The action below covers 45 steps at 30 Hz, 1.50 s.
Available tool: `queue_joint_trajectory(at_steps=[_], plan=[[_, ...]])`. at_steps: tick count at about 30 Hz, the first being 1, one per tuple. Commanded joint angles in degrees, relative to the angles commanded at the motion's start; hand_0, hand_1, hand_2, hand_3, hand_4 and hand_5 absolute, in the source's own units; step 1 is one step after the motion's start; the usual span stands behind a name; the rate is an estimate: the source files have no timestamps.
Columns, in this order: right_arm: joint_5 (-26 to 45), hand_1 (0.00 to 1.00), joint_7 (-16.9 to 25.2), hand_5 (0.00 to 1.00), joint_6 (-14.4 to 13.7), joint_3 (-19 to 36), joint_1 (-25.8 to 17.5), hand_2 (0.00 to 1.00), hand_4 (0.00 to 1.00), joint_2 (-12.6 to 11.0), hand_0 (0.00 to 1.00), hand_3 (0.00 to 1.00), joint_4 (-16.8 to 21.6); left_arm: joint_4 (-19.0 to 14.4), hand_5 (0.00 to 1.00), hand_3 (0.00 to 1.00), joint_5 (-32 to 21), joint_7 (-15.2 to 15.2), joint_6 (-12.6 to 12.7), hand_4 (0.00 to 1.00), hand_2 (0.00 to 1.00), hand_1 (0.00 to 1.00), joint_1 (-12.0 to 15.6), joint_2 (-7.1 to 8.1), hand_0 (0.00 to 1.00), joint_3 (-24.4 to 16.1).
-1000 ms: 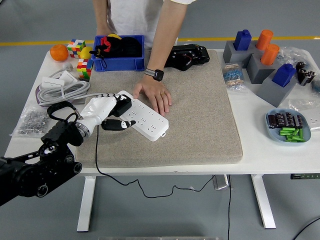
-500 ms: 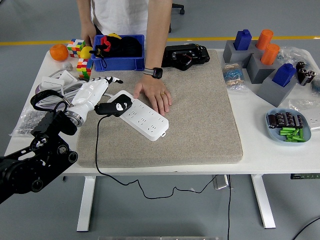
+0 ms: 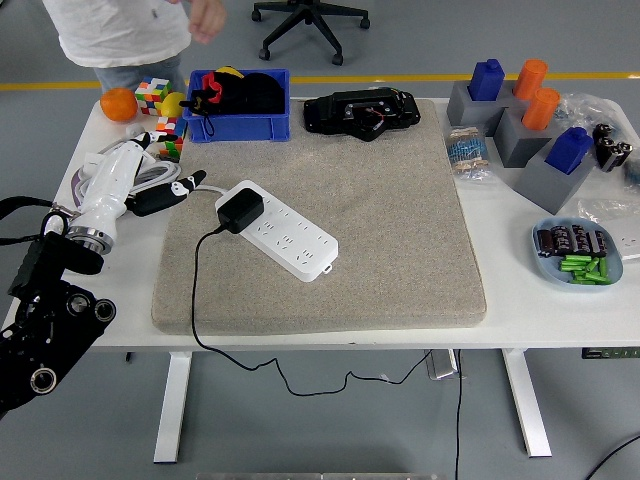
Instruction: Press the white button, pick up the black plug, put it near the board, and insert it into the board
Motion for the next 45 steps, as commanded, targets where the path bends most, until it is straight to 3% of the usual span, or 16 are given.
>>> queue_joint_trajectory(at_steps=[2, 10, 16, 25, 34, 45], plan=[[0.11, 0.638, 0.00, 0.411, -0.01, -0.27, 0.92, 0.648, 0.668, 0.09, 0.697, 0.590, -0.17, 0.01, 0.536, 0.762, -0.06, -0.50, 0.40, 0.866, 0.811, 0.863, 0.64, -0.34, 0.852, -2.70], [-0.10, 0.638, 0.00, 0.411, -0.06, -1.09, 1.63, 0.648, 0.668, -0.43, 0.697, 0.590, -0.12, -1.52, 0.507, 0.724, -10.43, -5.31, 2.69, 0.853, 0.765, 0.809, 5.34, -1.39, 0.810, -8.77], [-0.13, 0.638, -0.01, 0.412, 0.01, -1.08, 0.89, 0.648, 0.668, -0.15, 0.697, 0.591, 0.06, -2.87, 0.507, 0.722, -10.84, -5.01, 2.22, 0.848, 0.755, 0.799, 8.89, -3.13, 0.806, -12.79], [-0.30, 0.638, 0.05, 0.412, -0.08, -0.45, 0.38, 0.648, 0.668, -0.01, 0.697, 0.591, 0.16, -4.51, 0.517, 0.721, -10.00, -3.45, 0.77, 0.848, 0.751, 0.790, 11.17, -2.89, 0.803, -14.20], [-0.14, 0.639, 0.01, 0.413, -0.04, -0.84, 1.07, 0.648, 0.669, -0.19, 0.697, 0.591, 0.13, -4.74, 0.486, 0.721, -10.32, -3.45, 0.47, 0.843, 0.745, 0.782, 10.68, -2.68, 0.797, -13.92], [-0.15, 0.638, 0.00, 0.414, 0.04, -0.82, 0.12, 0.649, 0.669, 0.05, 0.697, 0.591, 0.22, -5.38, 0.468, 0.721, -10.34, -3.22, 0.28, 0.828, 0.743, 0.779, 12.16, -2.71, 0.795, -14.06]])
